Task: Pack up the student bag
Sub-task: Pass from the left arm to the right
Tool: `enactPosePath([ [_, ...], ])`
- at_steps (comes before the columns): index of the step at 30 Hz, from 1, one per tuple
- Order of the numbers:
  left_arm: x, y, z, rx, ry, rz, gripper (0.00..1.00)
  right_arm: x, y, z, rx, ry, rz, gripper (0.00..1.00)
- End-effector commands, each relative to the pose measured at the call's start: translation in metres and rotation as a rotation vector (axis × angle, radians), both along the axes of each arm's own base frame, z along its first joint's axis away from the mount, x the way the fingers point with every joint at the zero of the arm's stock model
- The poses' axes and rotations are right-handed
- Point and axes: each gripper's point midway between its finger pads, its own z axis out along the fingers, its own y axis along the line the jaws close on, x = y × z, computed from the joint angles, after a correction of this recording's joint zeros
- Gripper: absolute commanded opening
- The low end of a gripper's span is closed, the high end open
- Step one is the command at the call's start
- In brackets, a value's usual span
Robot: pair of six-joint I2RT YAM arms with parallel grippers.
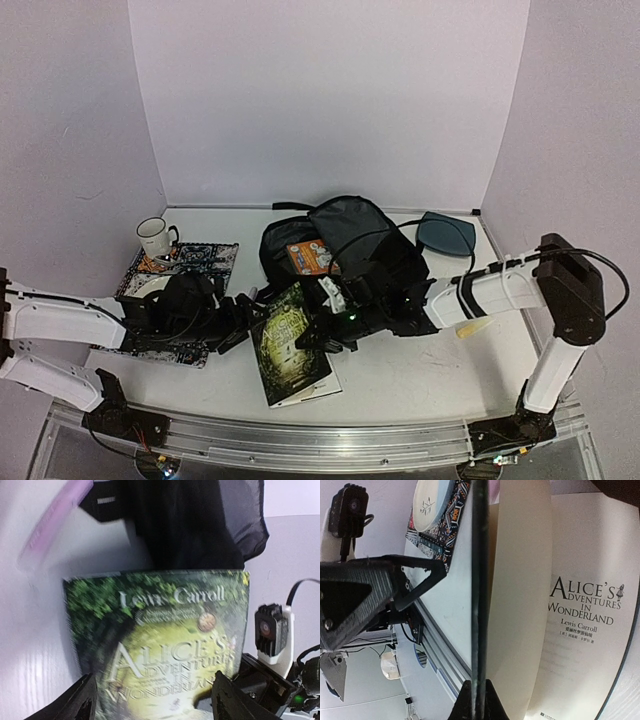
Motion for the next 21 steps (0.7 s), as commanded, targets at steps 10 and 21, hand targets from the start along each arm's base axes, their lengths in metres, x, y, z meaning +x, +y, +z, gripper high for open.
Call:
enactPosePath([
  [10, 0.028, 0.003, 0.047, -0.134, -0.151, -0.015, 0.97, 0.018, -0.044, 0.137, 0.260, -0.227, -0.076, 0.00],
  [21, 0.036, -0.027, 0.084, -0.307, -0.210, -0.076, 0.93, 0.006, -0.063, 0.193, 0.413, -0.309, -0.059, 0.00],
])
